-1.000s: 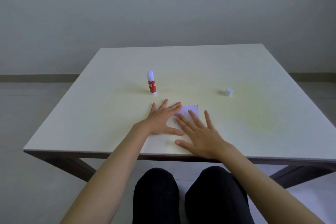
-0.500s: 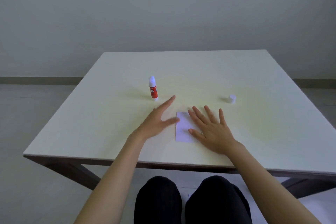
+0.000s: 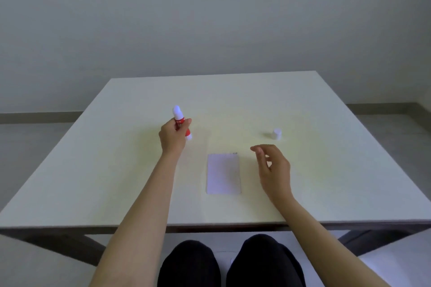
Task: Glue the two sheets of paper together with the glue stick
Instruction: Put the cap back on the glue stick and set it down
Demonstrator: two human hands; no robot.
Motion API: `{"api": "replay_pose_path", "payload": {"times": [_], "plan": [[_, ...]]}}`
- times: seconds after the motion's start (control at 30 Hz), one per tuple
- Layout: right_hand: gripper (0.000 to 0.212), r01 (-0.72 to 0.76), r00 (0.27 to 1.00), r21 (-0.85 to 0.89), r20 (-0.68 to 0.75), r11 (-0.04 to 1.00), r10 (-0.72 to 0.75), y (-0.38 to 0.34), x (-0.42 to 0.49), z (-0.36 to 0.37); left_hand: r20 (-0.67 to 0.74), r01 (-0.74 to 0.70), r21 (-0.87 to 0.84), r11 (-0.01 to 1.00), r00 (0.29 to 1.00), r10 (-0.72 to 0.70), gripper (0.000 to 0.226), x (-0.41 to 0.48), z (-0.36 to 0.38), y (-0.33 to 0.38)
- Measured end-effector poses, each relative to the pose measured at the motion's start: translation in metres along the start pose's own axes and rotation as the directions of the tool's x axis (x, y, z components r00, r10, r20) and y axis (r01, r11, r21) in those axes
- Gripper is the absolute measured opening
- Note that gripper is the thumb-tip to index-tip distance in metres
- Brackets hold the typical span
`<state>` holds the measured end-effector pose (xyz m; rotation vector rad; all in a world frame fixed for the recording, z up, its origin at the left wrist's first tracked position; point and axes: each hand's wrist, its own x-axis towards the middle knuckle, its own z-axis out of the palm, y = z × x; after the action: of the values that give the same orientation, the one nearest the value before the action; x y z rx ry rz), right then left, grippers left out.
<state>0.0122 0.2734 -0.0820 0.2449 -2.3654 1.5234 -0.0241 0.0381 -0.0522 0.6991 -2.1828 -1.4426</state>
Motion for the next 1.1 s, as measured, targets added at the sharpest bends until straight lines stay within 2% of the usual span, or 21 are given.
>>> {"api": "replay_pose_path", "payload": {"times": [0.07, 0.13, 0.2, 0.27, 0.4, 0.5, 0.57, 0.6, 0.63, 0.67, 0.7, 0.73, 0.77, 0.8, 0.87, 0.9, 0.93, 1.0, 1.03, 1.07, 1.1], "plan": [[0.026, -0.172, 0.985, 0.149, 0.014, 0.974, 0.172, -0.009, 0.003, 0.005, 0.121, 0.012, -0.197, 0.980, 0.993, 0.013, 0.016, -0.018, 0.003, 0.017], [0.027, -0.363, 0.931, 0.352, 0.154, 0.863, 0.330, -0.027, 0.009, 0.015, 0.257, 0.032, -0.400, 0.916, 0.963, 0.078, 0.015, -0.041, 0.006, 0.040], [0.026, -0.582, 0.813, 0.523, 0.394, 0.623, 0.429, -0.049, 0.016, 0.021, 0.329, 0.021, -0.459, 0.888, 0.933, 0.148, 0.026, -0.060, 0.008, 0.056], [0.040, -0.752, 0.659, 0.527, 0.619, 0.396, 0.427, -0.066, 0.019, 0.022, 0.351, 0.017, -0.479, 0.878, 0.920, 0.174, 0.024, -0.071, 0.007, 0.065], [0.047, -0.808, 0.578, 0.480, 0.758, 0.343, 0.302, -0.077, 0.019, 0.018, 0.358, 0.043, -0.505, 0.862, 0.919, 0.164, 0.011, -0.076, -0.002, 0.069], [0.031, -0.788, 0.612, 0.555, 0.750, 0.266, 0.249, -0.082, 0.015, 0.014, 0.344, 0.018, -0.517, 0.856, 0.920, 0.188, 0.008, -0.079, -0.008, 0.070], [0.015, -0.663, 0.743, 0.656, 0.637, 0.361, 0.206, -0.081, 0.009, 0.019, 0.324, 0.024, -0.519, 0.855, 0.931, 0.170, 0.009, -0.082, -0.010, 0.070], [0.009, -0.529, 0.836, 0.669, 0.518, 0.522, 0.184, -0.082, 0.003, 0.023, 0.316, 0.032, -0.520, 0.854, 0.935, 0.158, 0.011, -0.083, -0.011, 0.069], [0.014, -0.335, 0.926, 0.579, 0.347, 0.743, 0.146, -0.080, -0.002, 0.027, 0.313, 0.039, -0.524, 0.851, 0.938, 0.150, 0.012, -0.085, -0.011, 0.069], [0.022, -0.149, 0.979, 0.416, 0.188, 0.897, 0.076, -0.077, -0.005, 0.031, 0.312, 0.042, -0.528, 0.848, 0.939, 0.148, 0.013, -0.087, -0.011, 0.068], [0.027, -0.048, 0.994, 0.296, 0.104, 0.954, 0.018, -0.074, -0.007, 0.034, 0.311, 0.044, -0.533, 0.845, 0.939, 0.147, 0.014, -0.088, -0.012, 0.069], [0.027, -0.036, 0.996, 0.267, 0.094, 0.963, 0.011, -0.074, -0.008, 0.036, 0.309, 0.041, -0.536, 0.843, 0.939, 0.150, 0.015, -0.089, -0.013, 0.069], [0.027, -0.133, 0.981, 0.328, 0.176, 0.935, 0.078, -0.077, -0.007, 0.034, 0.306, 0.037, -0.536, 0.843, 0.939, 0.153, 0.013, -0.090, -0.015, 0.070], [0.035, -0.331, 0.924, 0.434, 0.331, 0.838, 0.194, -0.082, -0.004, 0.031, 0.302, 0.031, -0.533, 0.845, 0.940, 0.156, 0.011, -0.091, -0.017, 0.070], [0.058, -0.708, 0.683, 0.502, 0.667, 0.497, 0.298, -0.088, 0.002, 0.022, 0.295, 0.023, -0.525, 0.851, 0.942, 0.157, 0.009, -0.091, -0.021, 0.070], [0.061, -0.791, 0.591, 0.475, 0.755, 0.385, 0.283, -0.089, 0.005, 0.018, 0.297, 0.025, -0.532, 0.846, 0.942, 0.159, 0.010, -0.091, -0.023, 0.069], [0.056, -0.812, 0.567, 0.477, 0.782, 0.335, 0.260, -0.088, 0.007, 0.017, 0.298, 0.029, -0.544, 0.839, 0.941, 0.161, 0.010, -0.092, -0.024, 0.069], [0.036, -0.755, 0.646, 0.567, 0.728, 0.329, 0.230, -0.089, 0.005, 0.020, 0.292, 0.026, -0.552, 0.833, 0.942, 0.164, 0.011, -0.091, -0.025, 0.069], [0.024, -0.648, 0.751, 0.644, 0.629, 0.406, 0.202, -0.089, 0.002, 0.024, 0.284, 0.023, -0.546, 0.838, 0.945, 0.159, 0.012, -0.091, -0.025, 0.069], [0.013, -0.465, 0.869, 0.678, 0.472, 0.569, 0.148, -0.088, -0.003, 0.028, 0.277, 0.024, -0.540, 0.841, 0.949, 0.151, 0.012, -0.091, -0.025, 0.070], [0.011, -0.232, 0.955, 0.592, 0.288, 0.772, 0.067, -0.087, -0.008, 0.031, 0.273, 0.026, -0.535, 0.844, 0.951, 0.144, 0.011, -0.091, -0.024, 0.069]]}}
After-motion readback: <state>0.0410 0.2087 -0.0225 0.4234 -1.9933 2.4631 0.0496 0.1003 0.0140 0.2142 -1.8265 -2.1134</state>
